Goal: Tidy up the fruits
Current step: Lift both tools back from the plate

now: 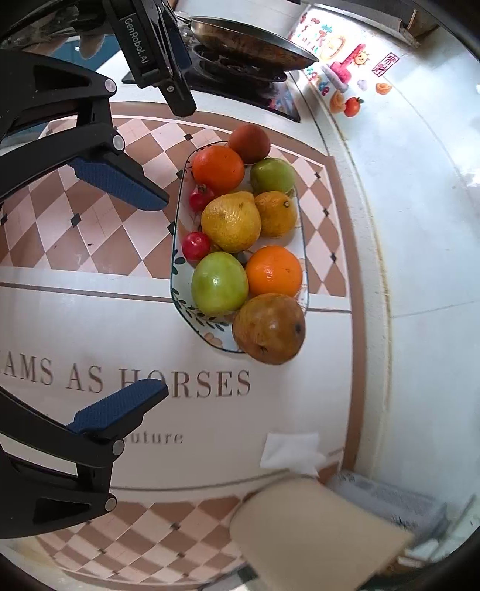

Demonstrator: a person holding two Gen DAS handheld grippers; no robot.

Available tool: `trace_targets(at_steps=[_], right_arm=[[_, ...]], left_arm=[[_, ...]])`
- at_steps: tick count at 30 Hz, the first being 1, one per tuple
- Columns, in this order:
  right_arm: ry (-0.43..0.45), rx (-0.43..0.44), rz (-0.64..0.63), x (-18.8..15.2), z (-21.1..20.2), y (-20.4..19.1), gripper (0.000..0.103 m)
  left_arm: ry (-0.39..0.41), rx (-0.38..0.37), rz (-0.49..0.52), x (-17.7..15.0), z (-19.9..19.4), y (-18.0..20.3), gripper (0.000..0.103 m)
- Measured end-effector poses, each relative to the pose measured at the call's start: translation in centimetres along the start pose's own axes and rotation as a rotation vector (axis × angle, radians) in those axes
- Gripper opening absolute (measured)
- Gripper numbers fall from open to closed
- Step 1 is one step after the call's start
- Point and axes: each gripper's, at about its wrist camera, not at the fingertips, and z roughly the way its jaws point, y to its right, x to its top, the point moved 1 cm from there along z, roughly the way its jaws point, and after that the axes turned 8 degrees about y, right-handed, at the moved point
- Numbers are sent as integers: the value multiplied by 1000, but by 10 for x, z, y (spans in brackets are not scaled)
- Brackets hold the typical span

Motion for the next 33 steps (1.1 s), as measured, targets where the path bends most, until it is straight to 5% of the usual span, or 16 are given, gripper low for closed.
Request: trace_targets(at_steps=[17,33], right_arm=[[255,-85,43,-73,-170,-64,96],[400,-70,-29,-128,-317,-95,100]], left_arm=[[284,-84,129,-58,-142,-44,94],[441,-149,126,-124,-262,-72,94]])
